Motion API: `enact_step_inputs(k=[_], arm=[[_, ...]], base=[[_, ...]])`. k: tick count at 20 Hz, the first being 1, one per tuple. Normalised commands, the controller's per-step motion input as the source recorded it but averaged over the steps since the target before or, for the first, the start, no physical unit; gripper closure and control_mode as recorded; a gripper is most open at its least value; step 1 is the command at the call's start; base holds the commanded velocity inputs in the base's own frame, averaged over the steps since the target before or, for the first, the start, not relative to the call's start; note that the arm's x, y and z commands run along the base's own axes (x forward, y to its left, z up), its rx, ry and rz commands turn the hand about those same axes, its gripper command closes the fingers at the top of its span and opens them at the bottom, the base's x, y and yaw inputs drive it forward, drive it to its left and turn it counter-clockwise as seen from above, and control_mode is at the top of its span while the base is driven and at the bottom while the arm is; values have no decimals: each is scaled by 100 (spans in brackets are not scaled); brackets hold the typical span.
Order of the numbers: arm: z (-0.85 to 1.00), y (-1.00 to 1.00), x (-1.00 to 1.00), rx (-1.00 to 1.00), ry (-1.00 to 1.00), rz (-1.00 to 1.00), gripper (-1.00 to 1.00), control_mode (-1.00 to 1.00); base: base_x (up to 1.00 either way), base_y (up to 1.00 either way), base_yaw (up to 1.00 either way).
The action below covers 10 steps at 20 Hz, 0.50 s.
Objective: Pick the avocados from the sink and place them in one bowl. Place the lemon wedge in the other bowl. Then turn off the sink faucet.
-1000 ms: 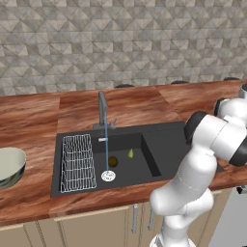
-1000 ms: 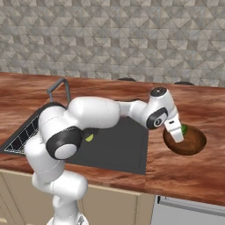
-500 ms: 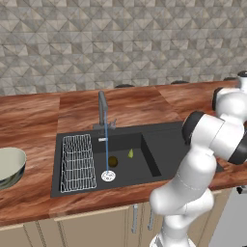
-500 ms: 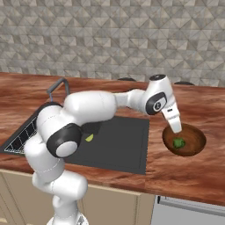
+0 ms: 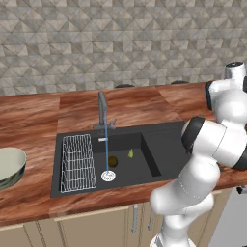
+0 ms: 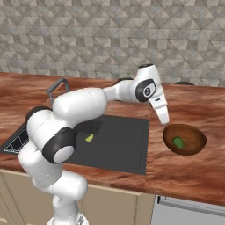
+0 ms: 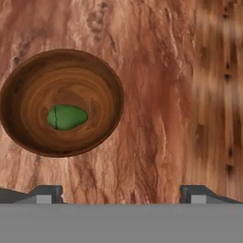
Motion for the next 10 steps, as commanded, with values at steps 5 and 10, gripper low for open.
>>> enact_step_inputs(k=[5, 10], arm=[[2, 95, -51, -3, 12, 0, -100, -100], [-1, 86, -61, 0, 17, 4, -100, -100]], base=[[0, 0, 0], [0, 0, 0]])
